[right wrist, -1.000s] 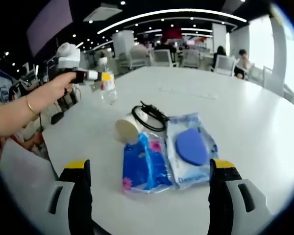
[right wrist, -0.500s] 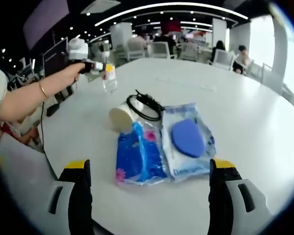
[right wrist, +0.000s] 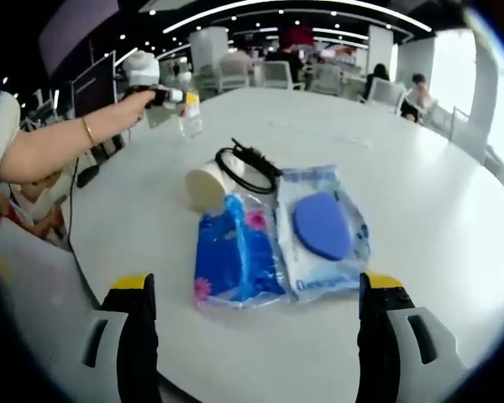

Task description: Arrange the tabletop items into an orderly group along one side of the table until the central work area is clear of visible clutter.

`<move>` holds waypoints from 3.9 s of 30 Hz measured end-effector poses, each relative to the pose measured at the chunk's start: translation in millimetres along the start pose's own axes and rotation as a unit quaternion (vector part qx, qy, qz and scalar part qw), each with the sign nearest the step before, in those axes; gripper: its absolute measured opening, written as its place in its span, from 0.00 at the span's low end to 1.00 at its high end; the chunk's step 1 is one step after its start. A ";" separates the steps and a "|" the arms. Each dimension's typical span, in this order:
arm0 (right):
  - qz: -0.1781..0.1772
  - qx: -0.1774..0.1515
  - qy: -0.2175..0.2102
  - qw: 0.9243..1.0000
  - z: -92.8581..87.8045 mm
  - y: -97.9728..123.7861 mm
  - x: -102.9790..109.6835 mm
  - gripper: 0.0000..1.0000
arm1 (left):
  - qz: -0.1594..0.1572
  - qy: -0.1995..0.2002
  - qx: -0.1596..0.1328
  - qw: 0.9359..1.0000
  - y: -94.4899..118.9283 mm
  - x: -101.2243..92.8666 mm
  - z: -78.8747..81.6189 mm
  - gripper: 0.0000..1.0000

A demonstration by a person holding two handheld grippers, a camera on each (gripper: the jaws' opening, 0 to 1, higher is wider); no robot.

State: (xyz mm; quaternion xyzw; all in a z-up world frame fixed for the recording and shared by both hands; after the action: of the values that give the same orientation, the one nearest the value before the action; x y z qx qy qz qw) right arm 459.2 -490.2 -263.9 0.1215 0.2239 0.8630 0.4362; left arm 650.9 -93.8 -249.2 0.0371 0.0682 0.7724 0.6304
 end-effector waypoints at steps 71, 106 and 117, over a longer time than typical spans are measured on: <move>0.045 -0.070 -0.011 0.996 28.6 3.9 5.7 0.99 | -0.179 -0.087 -0.023 0.980 95.4 -0.1 -2.3 0.99; 0.146 -0.108 0.089 0.979 55.5 -59.9 19.7 0.81 | -0.231 -0.040 0.002 0.972 195.2 19.7 -5.4 0.99; 0.157 -0.108 0.129 0.973 48.4 -90.4 33.1 0.63 | -0.216 -0.020 -0.002 0.976 207.5 24.9 -4.5 0.95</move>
State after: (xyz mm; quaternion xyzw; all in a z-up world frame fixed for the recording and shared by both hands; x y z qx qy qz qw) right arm 522.5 -403.1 -265.8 -0.0047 0.1617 0.9483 0.2731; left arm 444.2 -110.4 -222.8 0.0352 0.0604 0.6171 0.7838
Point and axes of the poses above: the point that each gripper's makers call its tool centre point, and the gripper's own axes: y roughly backward along the fingers, x roughly to its left, z roughly out of its top, the point moved 10 cm from there along y, roughly backward along the fingers, and after that the axes turned 14 degrees about -x, right-handed, at the moved point
